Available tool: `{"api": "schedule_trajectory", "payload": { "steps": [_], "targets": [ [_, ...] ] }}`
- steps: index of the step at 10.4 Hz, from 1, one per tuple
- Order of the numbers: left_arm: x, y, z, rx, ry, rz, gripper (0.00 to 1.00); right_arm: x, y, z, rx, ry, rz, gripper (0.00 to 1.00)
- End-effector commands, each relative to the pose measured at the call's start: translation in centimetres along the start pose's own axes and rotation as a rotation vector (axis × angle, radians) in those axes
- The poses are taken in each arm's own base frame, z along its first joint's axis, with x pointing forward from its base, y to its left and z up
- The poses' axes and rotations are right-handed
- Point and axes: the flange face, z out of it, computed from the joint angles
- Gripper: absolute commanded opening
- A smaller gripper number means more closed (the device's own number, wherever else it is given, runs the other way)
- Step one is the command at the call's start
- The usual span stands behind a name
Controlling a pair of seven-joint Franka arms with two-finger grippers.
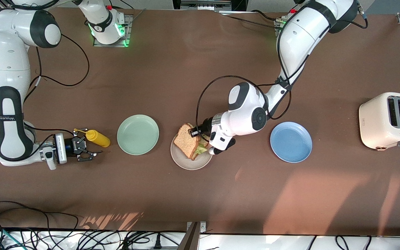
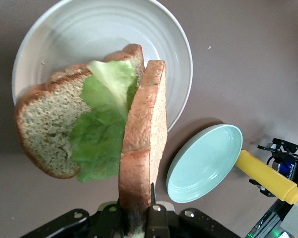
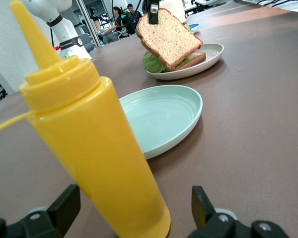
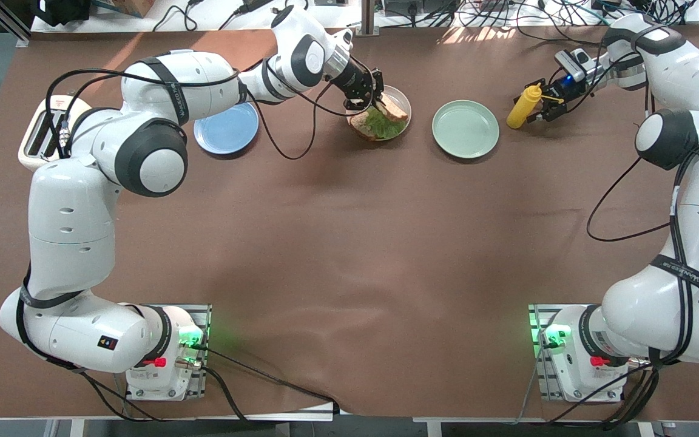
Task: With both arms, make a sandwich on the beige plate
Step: 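Lower the bread slice onto the lettuce with the left gripper, then open the left gripper while the right gripper releases the mustard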
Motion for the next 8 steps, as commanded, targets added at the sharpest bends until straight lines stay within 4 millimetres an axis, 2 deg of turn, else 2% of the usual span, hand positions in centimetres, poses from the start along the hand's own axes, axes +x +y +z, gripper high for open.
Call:
{"api": "schedule_trajectory", "payload": {
  "steps": [1, 2, 3, 4, 8],
  "targets": [
    [0.5, -0.6, 0.2, -0.005, -0.004, -0.011, 0.31, 0.6, -0.3, -0.7, -0.002, 0.023, -0.023, 1.0],
    [0.9, -1.0, 0.4, -0.002, -0.001, -0.018, 0.46, 0.9, -0.8, -2.6, -0.028, -0.005, -0.019, 1.0],
    [1.0, -1.1, 0.4, 0.001, -0.002, -0.019, 0.8, 0.7, -2.0, -3.6, -0.032, -0.023, -0.003, 1.0],
    [1.0, -1.3, 0.4, 0.006, -0.005, -0.02, 1.0, 0.6, -3.1, -5.2, -0.029, -0.073, 0.009, 1.0],
    [1.5, -3.3, -0.3, 0.137, -0.089, -0.001, 1.0, 3.3, -5.9, -11.5, -0.055, -0.261, -0.029, 1.0]
  ]
}}
